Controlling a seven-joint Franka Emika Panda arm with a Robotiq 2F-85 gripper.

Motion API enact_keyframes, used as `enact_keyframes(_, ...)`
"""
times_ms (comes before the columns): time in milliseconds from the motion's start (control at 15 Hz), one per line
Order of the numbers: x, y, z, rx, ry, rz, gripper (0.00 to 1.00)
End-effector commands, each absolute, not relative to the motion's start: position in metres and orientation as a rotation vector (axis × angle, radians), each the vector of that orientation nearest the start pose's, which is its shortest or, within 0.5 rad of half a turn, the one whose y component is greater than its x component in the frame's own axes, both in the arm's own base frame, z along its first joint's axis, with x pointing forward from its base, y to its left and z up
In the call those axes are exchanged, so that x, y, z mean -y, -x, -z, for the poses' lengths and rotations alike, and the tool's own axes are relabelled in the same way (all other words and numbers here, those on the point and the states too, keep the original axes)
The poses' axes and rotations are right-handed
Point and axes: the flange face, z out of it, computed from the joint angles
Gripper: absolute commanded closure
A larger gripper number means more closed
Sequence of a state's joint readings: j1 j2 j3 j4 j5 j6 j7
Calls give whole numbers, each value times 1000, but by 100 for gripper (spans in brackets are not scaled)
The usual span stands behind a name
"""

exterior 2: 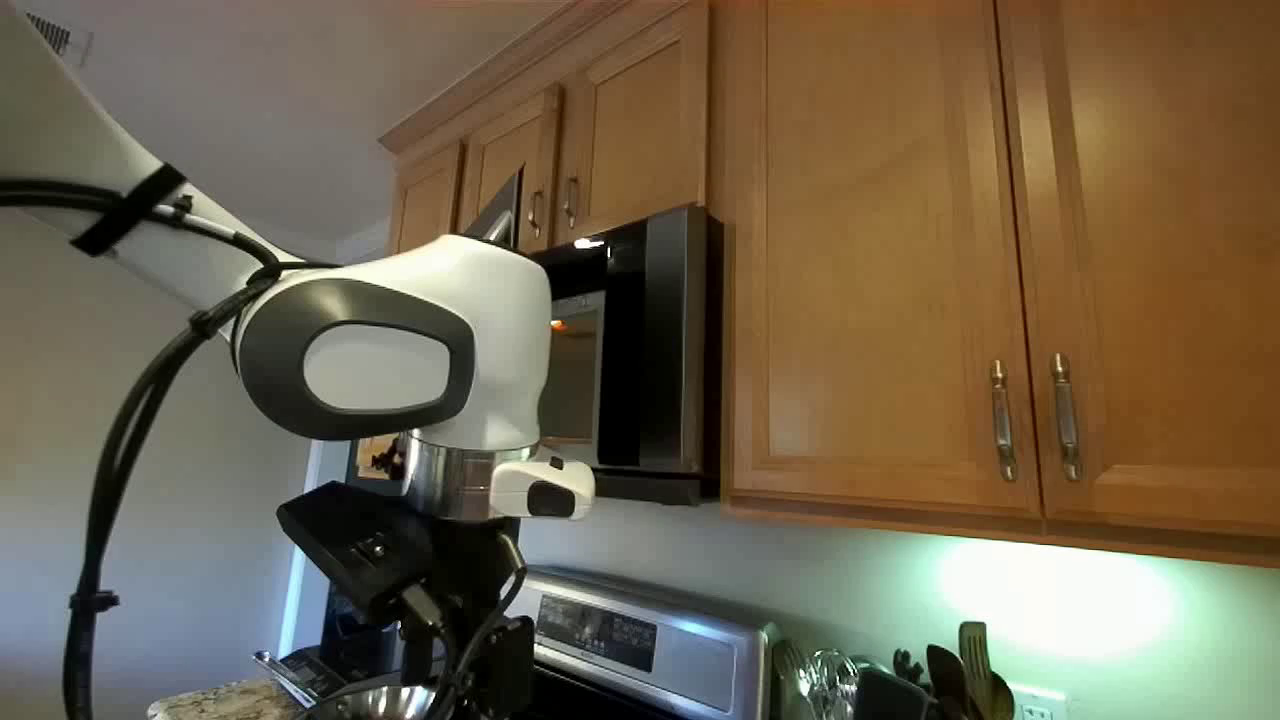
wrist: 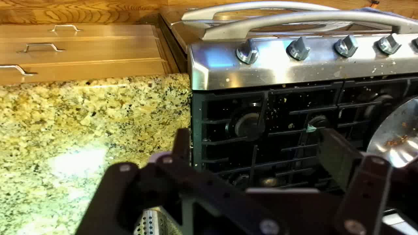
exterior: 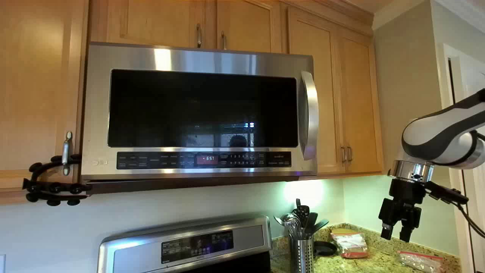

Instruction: Close the microwave

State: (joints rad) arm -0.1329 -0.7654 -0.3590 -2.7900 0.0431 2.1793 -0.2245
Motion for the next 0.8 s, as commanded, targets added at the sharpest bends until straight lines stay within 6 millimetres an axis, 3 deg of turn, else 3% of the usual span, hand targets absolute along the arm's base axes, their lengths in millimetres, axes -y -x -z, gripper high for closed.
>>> enact_keyframes(0, 145, -295, -419, -304, 2879, 288, 0)
enact_keyframes(400, 136, -301, -425, -265, 2905, 291, 0)
enact_keyframes(733, 96, -321, -461, -84, 3029, 352, 0)
